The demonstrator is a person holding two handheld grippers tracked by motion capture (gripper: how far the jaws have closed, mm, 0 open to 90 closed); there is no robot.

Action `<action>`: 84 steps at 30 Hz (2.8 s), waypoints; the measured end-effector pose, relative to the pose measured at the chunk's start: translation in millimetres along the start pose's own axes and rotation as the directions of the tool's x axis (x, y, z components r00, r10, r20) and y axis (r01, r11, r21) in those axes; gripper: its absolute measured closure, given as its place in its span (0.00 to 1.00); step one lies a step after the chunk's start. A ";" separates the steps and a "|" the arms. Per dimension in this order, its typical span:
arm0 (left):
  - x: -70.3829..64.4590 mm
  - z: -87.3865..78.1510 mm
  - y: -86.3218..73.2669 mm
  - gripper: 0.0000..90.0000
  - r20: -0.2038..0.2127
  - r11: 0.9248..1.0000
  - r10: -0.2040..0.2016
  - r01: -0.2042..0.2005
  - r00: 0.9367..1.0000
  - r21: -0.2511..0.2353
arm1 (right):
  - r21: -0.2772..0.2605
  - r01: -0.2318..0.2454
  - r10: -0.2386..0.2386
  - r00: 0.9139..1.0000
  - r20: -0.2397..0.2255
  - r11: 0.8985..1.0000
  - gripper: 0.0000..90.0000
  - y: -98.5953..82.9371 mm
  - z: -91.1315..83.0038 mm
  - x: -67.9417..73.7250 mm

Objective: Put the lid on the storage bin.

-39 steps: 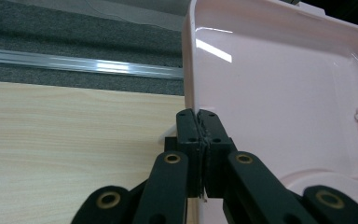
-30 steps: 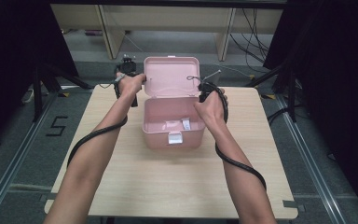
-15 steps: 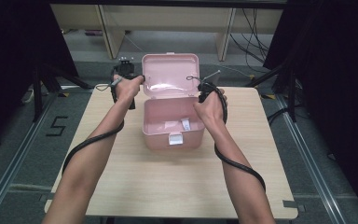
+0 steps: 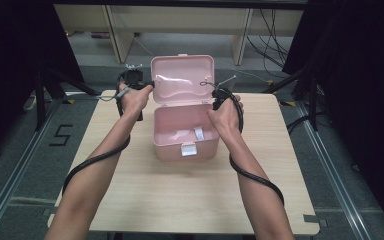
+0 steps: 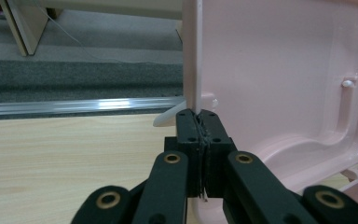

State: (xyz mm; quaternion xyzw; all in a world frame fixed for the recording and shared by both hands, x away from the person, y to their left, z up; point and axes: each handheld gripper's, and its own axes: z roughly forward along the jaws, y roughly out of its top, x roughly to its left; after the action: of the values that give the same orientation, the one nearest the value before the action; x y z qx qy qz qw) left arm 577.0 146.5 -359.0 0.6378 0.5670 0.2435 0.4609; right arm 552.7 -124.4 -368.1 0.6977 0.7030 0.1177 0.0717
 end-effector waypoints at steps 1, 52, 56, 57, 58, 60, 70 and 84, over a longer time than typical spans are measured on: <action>-0.3 -0.7 -0.4 0.98 -0.002 1.000 0.006 -0.006 1.000 -0.003 | 0.000 0.002 -0.002 1.000 -0.001 1.000 1.00 0.0 0.0 -0.2; -18.5 -34.1 -42.6 0.98 -0.083 0.965 0.171 -0.184 0.982 -0.186 | -0.052 0.013 -0.014 1.000 -0.024 0.999 1.00 -3.2 0.7 -0.5; -19.6 -36.3 -45.3 0.97 -0.085 0.962 0.182 -0.196 0.980 -0.192 | -0.058 -0.015 0.014 1.000 -0.020 0.998 1.00 -2.9 1.4 1.0; -19.8 -37.0 -46.1 0.97 -0.086 0.960 0.188 -0.201 0.978 -0.194 | -0.052 -0.042 0.041 0.999 -0.029 0.998 1.00 -3.1 1.4 2.6; -20.0 -37.8 -47.1 0.97 -0.085 0.960 0.187 -0.200 0.979 -0.196 | -0.069 0.014 -0.016 1.000 -0.022 0.997 1.00 -2.6 2.4 -1.5; -19.8 -38.8 -48.5 0.97 -0.087 0.959 0.190 -0.204 0.978 -0.198 | -0.067 0.008 -0.009 1.000 -0.019 0.998 1.00 -2.7 2.0 -0.7; -21.5 -42.0 -52.7 0.97 -0.096 0.956 0.200 -0.215 0.975 -0.201 | -0.069 0.029 -0.031 0.999 -0.031 0.997 1.00 -5.5 1.1 -2.2; -22.6 -45.1 -59.1 0.97 -0.109 0.950 0.209 -0.228 0.972 -0.211 | -0.104 0.035 -0.041 0.997 -0.060 0.994 0.99 -9.8 2.1 -6.3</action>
State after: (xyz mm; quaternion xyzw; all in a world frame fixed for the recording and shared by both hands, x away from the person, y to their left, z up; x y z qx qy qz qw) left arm 504.6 135.2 -384.7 0.6303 0.4810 0.3818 0.4749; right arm 543.9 -130.5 -373.2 0.6756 0.7111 0.1740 0.0877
